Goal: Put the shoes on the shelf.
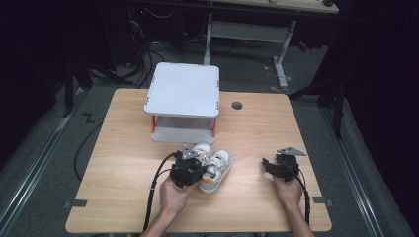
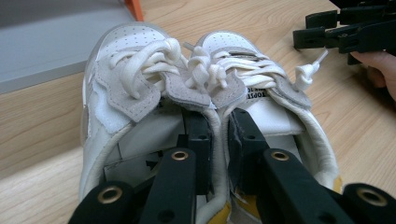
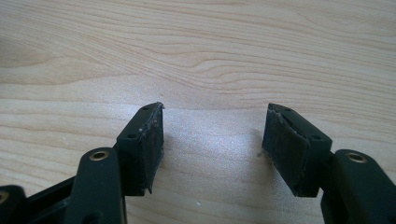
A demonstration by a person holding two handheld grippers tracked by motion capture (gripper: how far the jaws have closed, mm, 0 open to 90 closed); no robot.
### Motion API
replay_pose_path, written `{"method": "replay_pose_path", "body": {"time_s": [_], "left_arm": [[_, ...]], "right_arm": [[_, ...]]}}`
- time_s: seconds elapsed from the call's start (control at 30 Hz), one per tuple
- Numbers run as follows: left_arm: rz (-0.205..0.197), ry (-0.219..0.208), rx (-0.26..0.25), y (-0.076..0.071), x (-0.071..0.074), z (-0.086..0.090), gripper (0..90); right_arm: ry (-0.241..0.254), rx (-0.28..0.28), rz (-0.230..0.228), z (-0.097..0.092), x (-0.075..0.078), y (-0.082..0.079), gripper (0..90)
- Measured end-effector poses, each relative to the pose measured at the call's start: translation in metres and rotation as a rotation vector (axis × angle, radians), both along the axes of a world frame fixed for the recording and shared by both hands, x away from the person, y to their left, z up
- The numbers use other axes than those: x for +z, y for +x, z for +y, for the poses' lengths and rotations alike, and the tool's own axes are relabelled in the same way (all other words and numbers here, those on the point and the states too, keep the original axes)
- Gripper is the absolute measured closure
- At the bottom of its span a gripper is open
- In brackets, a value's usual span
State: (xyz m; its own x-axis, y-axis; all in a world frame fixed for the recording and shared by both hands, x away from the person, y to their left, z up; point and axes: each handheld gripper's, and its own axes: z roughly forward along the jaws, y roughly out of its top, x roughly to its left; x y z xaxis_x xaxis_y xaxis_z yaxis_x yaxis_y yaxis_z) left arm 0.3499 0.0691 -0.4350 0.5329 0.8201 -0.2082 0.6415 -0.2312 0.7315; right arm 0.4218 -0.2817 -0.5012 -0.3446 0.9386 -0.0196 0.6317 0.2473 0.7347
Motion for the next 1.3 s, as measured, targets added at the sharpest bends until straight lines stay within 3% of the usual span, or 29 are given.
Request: {"method": "replay_pose_path", "body": {"time_s": [0.3, 0.47, 0.77, 0.93, 1.07, 1.3], "left_arm": [[-0.025, -0.003, 0.033, -0.002, 0.003, 0.021, 80.6], [-0.020, -0.019, 0.062, 0.001, 0.005, 0.035, 80.7], [-0.023, -0.009, 0.110, 0.010, 0.010, 0.056, 80.7], [-0.022, -0.007, 0.154, 0.022, 0.009, 0.066, 80.6], [-0.038, 0.027, 0.169, 0.033, 0.008, 0.066, 80.6], [-0.050, 0.051, 0.211, 0.056, 0.003, 0.063, 80.6]], "right_arm": [[0.000, 0.001, 0.000, 0.000, 0.000, 0.000, 38.4], [0.000, 0.001, 0.000, 0.000, 0.000, 0.000, 38.3], [-0.001, 0.002, 0.001, 0.000, 0.000, 0.000, 38.2], [-0.001, 0.004, 0.001, 0.000, 0.000, 0.000, 37.9], [-0.002, 0.003, 0.000, 0.000, 0.000, 0.000, 37.9], [-0.002, 0.004, 0.000, 0.000, 0.000, 0.000, 37.8]]}}
